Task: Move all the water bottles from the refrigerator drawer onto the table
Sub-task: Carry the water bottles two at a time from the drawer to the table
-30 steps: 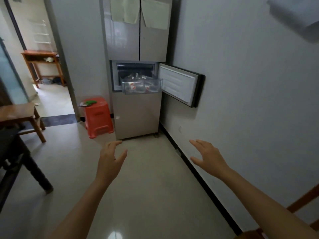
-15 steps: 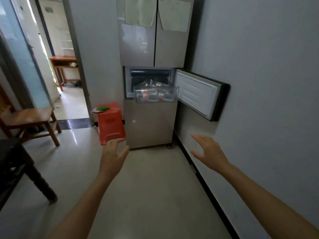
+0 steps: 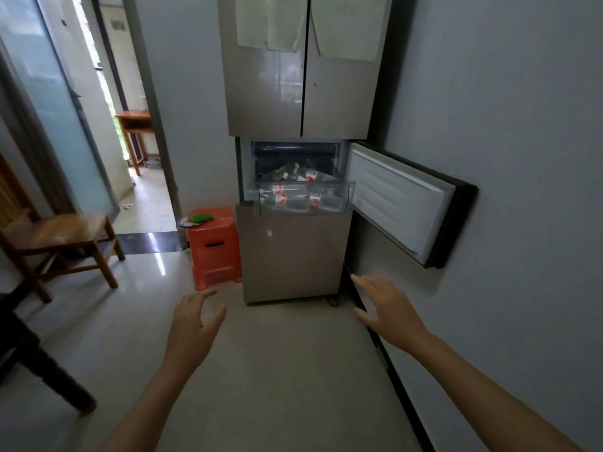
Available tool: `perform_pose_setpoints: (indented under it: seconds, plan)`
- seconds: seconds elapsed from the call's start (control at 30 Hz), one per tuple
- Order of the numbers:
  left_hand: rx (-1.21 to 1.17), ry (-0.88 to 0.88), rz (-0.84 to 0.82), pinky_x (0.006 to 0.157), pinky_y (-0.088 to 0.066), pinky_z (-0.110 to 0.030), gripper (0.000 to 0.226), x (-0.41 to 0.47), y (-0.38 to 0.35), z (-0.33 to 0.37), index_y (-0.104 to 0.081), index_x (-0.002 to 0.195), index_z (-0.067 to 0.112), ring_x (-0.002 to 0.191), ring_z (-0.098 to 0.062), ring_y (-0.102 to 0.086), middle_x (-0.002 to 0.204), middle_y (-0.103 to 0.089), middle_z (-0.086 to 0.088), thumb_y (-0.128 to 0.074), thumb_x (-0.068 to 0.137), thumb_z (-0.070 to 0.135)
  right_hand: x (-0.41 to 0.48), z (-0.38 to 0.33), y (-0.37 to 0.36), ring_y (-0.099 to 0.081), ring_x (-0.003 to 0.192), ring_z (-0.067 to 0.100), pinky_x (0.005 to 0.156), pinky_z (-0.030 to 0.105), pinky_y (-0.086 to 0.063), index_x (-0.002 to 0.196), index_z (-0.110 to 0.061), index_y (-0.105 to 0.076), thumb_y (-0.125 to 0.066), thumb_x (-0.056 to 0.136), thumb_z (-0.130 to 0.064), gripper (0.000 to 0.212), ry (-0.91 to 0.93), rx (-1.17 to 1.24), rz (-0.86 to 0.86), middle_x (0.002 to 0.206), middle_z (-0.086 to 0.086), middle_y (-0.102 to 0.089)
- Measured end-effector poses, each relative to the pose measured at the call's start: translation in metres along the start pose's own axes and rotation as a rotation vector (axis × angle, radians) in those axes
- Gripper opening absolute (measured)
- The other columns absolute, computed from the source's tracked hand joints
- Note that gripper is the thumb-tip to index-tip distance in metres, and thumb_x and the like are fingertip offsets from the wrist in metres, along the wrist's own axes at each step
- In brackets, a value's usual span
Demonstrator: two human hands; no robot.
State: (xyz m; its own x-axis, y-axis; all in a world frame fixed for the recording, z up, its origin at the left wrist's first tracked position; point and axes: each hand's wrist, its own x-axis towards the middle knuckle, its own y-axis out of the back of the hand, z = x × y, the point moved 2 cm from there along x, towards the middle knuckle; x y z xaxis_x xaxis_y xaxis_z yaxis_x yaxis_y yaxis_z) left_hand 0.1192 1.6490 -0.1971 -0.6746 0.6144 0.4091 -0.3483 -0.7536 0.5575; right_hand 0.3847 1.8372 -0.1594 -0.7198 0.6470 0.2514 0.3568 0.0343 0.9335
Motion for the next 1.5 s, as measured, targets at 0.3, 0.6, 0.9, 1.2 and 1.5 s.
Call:
perform_pose_setpoints:
  seconds: [0.3, 0.6, 0.9, 1.2, 1.5]
  plan:
    - [-0.081, 0.039, 0.062, 0.085, -0.042, -0.040, 0.030, 0.112, -0.060, -0.040, -0.057, 0.112, 0.016, 0.103, -0.024, -0.050, 0.110, -0.055, -0.007, -0.063, 0.084, 0.010, 0.128, 0.030, -0.032, -0.027, 0.137, 0.015, 0.108, 0.031, -0.023, 0.144, -0.026, -0.025, -0.053, 0.090, -0.035, 0.061, 0.040, -0.022, -0.047, 0.147, 0.002, -0.033]
    - [-0.180, 0.017, -0.015, 0.085, -0.049, -0.048, 0.029, 0.249, -0.133, -0.058, -0.058, 0.110, 0.009, 0.097, -0.030, -0.058, 0.105, -0.053, -0.002, -0.065, 0.082, 0.008, 0.261, 0.073, -0.040, -0.029, 0.136, 0.015, 0.111, 0.035, -0.027, 0.143, -0.026, -0.027, -0.055, 0.089, -0.034, 0.061, -0.048, -0.020, -0.064, 0.146, 0.001, -0.035]
    - [-0.125, 0.062, -0.100, 0.088, -0.046, -0.045, 0.030, 0.304, -0.181, -0.094, -0.061, 0.111, 0.007, 0.104, -0.024, -0.054, 0.111, -0.060, -0.009, -0.066, 0.082, 0.014, 0.332, 0.098, -0.080, -0.026, 0.136, 0.011, 0.109, 0.026, -0.020, 0.144, -0.027, -0.023, -0.052, 0.091, -0.036, 0.061, -0.119, 0.036, -0.142, 0.148, -0.004, -0.030]
    - [-0.069, 0.079, -0.103, 0.084, -0.048, -0.043, 0.043, 0.376, -0.219, -0.104, -0.062, 0.105, 0.008, 0.094, -0.026, -0.058, 0.101, -0.060, -0.005, -0.057, 0.077, 0.040, 0.442, 0.132, -0.115, -0.023, 0.137, 0.011, 0.111, 0.032, -0.021, 0.143, -0.029, -0.024, -0.051, 0.091, -0.039, 0.060, -0.034, 0.080, -0.171, 0.149, -0.003, -0.030]
    - [0.059, 0.060, -0.037, 0.068, -0.035, -0.006, 0.029, 0.481, -0.267, -0.095, -0.058, 0.113, 0.010, 0.101, -0.016, -0.049, 0.114, -0.057, -0.008, -0.062, 0.084, 0.013, 0.574, 0.166, -0.144, -0.028, 0.135, 0.013, 0.112, 0.035, -0.027, 0.143, -0.028, -0.025, -0.052, 0.090, -0.036, 0.060, 0.022, 0.181, -0.161, 0.148, -0.004, -0.031]
